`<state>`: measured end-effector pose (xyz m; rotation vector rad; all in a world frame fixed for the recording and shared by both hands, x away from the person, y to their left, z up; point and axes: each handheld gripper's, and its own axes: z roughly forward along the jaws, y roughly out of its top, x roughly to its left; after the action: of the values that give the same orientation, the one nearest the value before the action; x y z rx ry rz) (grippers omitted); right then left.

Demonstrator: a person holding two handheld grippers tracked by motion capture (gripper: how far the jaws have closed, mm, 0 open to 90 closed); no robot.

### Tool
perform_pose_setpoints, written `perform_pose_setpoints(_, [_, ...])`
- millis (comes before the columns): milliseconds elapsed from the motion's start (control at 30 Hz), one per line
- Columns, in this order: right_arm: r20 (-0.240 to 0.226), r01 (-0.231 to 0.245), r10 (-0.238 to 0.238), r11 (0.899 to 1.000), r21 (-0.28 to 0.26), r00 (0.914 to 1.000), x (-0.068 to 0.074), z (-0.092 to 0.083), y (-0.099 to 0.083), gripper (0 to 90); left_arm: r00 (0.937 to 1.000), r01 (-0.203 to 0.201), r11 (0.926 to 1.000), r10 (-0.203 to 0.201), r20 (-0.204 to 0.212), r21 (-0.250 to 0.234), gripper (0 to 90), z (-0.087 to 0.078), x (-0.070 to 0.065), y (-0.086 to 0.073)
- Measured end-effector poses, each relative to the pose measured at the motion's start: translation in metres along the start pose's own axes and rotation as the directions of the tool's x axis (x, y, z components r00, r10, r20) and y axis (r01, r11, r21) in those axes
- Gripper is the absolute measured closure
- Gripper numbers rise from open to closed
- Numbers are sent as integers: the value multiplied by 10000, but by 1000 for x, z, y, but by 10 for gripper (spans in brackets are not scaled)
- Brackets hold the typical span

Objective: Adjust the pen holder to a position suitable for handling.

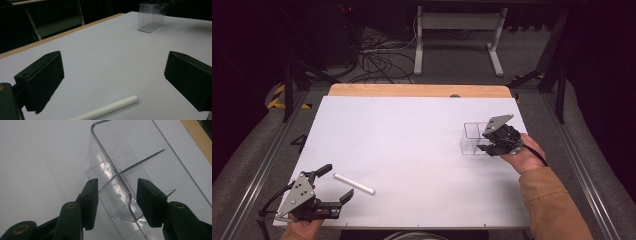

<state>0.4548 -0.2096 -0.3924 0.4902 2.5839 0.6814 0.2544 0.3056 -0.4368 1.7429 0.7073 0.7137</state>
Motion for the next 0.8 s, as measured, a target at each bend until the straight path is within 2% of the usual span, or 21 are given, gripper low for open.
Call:
perform_pose_setpoints(100, [-17,-40,40,9998,191,10000,1,5,1,512,10000,-41,10000,41,-30,15,35,0,0,0])
perform_pose_setpoints(267, [-10,181,-181,9985,511,9998,3,12,2,508,10000,-46,10000,46,-29,7,34,0,0,0])
perform_pose_setpoints(433, [-92,176,-170,9977,649,9998,3,17,2,507,10000,-54,10000,54,-51,13,34,0,0,0])
perform_pose_setpoints(600, [-68,241,-236,9954,929,9997,5,22,3,584,10000,4,10000,-4,-85,22,35,0,1,0])
perform_pose_setpoints(667, [29,118,-121,9965,824,9999,6,22,4,598,9999,39,10000,-39,-97,10,35,0,1,0])
perform_pose_setpoints(700, [-36,290,-288,9955,905,9996,5,21,4,611,9999,39,10000,-39,-97,10,35,0,1,0])
perform_pose_setpoints(800, [-115,284,-275,9957,880,9996,5,20,3,627,9999,13,10000,-13,-115,12,35,0,1,0])
